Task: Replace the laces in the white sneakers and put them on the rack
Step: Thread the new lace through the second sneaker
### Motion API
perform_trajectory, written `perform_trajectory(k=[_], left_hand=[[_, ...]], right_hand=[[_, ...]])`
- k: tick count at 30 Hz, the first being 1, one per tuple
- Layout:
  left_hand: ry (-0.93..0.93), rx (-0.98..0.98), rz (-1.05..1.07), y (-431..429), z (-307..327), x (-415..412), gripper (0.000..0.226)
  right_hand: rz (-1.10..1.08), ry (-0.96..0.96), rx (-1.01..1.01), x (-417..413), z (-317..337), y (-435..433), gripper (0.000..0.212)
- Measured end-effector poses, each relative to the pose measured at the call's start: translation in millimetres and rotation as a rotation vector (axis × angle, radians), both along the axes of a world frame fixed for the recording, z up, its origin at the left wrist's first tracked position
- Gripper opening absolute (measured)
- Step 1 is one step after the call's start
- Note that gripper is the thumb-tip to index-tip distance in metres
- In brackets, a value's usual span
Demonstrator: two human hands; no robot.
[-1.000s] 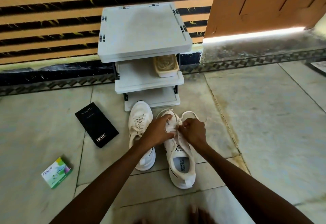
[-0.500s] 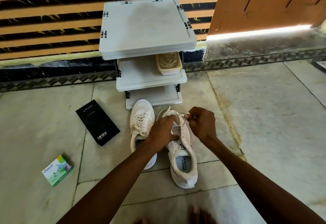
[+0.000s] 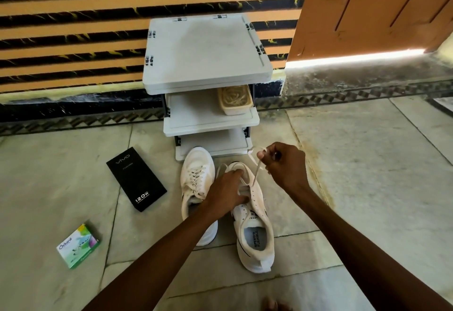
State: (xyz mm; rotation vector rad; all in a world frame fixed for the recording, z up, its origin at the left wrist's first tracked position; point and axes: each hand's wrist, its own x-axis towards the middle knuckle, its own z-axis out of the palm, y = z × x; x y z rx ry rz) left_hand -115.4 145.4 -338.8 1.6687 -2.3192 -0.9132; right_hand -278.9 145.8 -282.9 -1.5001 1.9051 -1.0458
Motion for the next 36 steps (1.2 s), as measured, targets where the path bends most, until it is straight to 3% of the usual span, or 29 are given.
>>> perform_trajectory(k=[4,6,9,11,15,17,21,28,36], left_hand=[[0.031,0.007,0.127,-6,13,2,0.031],[0.167,0.062,0.175,-12,27,7,0.017],[0.524,0.314,0.255,-20,65,16,0.021],[0.601,0.284,0.254,-24,96,22,0.029],[0.465,-0.091,0.253,-37,148,34,0.038],[0.624,-0.123,0.277,-39,187,36,0.041],[1.037,0.016,0.19,-34,268,38,0.039],[1.037,-0.17,0.01,-30,374,50,0.032],[1.096,-0.186,-0.022,-20,432,44,0.033]], right_hand=[[0.087,0.023,0.269,-12,2,-2,0.013],[0.112,-0.091,0.278,-14,11,1,0.019],[0.164,-0.37,0.186,-11,38,5,0.018],[0.183,-0.484,0.116,-7,62,4,0.017],[0.242,-0.416,-0.029,0,118,-7,0.02],[0.277,-0.401,-0.126,3,155,-14,0.02],[0.323,-0.333,-0.319,7,237,-26,0.022],[0.395,-0.4,-0.497,16,353,-24,0.013],[0.343,-0.43,-0.573,33,394,-17,0.018]])
